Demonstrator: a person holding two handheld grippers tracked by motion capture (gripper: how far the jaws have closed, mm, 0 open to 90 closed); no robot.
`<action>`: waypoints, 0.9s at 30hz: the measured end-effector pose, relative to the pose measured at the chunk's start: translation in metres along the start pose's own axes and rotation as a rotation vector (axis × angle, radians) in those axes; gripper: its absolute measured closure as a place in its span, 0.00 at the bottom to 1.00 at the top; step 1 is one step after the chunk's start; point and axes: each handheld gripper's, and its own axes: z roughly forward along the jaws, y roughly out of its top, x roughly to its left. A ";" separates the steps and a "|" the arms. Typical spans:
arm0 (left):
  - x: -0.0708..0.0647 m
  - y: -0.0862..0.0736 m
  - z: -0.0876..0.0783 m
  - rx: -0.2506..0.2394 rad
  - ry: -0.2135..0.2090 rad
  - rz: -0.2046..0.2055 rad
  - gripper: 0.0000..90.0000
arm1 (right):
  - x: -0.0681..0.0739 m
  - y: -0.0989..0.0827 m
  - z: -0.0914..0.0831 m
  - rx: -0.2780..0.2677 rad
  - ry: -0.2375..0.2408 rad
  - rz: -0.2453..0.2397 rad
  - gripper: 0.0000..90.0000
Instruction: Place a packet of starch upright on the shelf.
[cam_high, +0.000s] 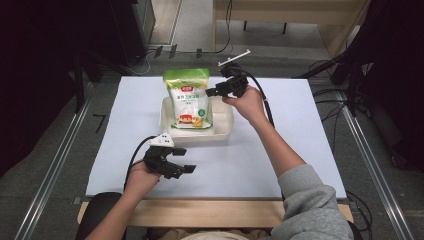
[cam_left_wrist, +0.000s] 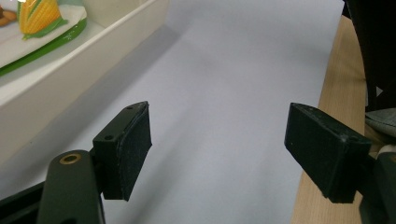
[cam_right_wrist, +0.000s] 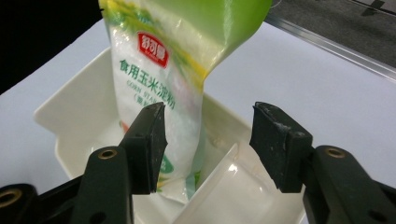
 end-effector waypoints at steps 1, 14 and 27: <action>0.000 0.000 0.000 0.000 0.000 0.001 0.26 | 0.000 -0.003 -0.002 -0.001 0.004 -0.005 0.51; 0.000 0.000 0.001 0.002 0.002 -0.003 0.26 | 0.008 -0.047 -0.040 -0.038 0.030 -0.045 0.50; 0.000 0.000 0.001 0.004 0.006 -0.003 0.26 | 0.013 -0.109 -0.064 -0.071 0.021 -0.066 0.47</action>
